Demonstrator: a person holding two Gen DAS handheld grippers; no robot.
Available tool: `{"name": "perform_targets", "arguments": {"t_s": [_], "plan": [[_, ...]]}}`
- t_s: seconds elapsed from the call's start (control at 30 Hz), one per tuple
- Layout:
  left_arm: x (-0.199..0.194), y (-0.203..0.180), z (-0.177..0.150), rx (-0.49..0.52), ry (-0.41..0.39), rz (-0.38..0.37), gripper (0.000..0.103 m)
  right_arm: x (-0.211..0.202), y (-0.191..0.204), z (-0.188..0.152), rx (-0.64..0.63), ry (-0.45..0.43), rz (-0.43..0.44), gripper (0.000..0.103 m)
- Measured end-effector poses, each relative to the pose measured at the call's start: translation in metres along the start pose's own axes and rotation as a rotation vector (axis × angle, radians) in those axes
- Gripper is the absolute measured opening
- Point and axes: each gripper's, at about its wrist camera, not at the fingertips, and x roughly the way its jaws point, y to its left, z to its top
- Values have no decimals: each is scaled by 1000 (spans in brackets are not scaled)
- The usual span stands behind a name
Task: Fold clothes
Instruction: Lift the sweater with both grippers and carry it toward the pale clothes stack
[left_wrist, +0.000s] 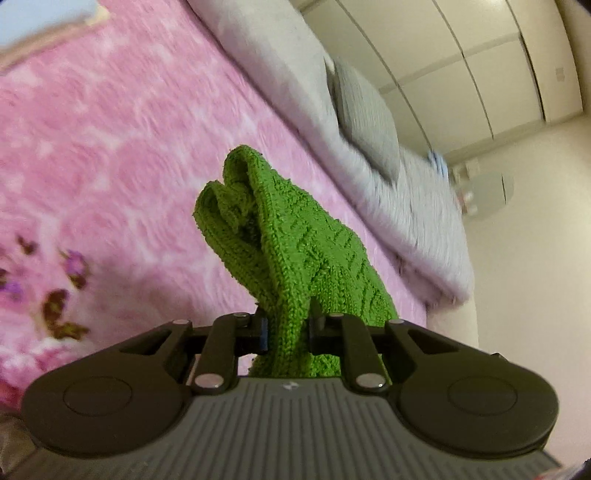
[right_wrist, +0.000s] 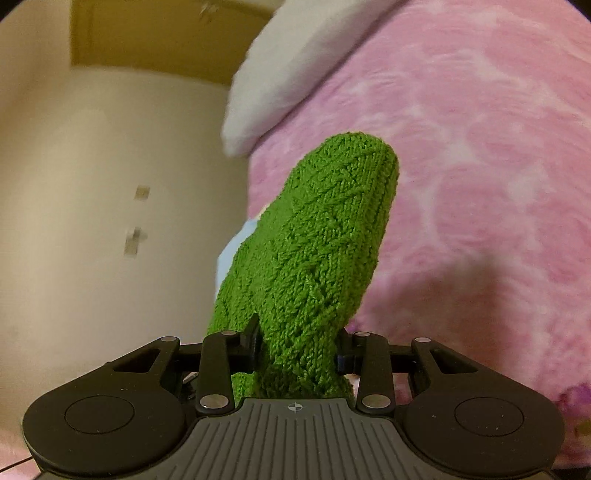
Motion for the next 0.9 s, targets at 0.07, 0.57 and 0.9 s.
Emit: {"name": "perform_targets", "arguments": {"t_s": [0.07, 0.57, 0.9], "plan": [[-18, 20, 20, -19, -28, -11, 14, 34, 19, -5, 5, -4, 3, 35], [-133, 175, 271, 132, 44, 18, 14, 310, 174, -45, 103, -54, 17, 35], [-146, 268, 393, 149, 3, 49, 14, 466, 190, -16, 9, -21, 31, 35]]}}
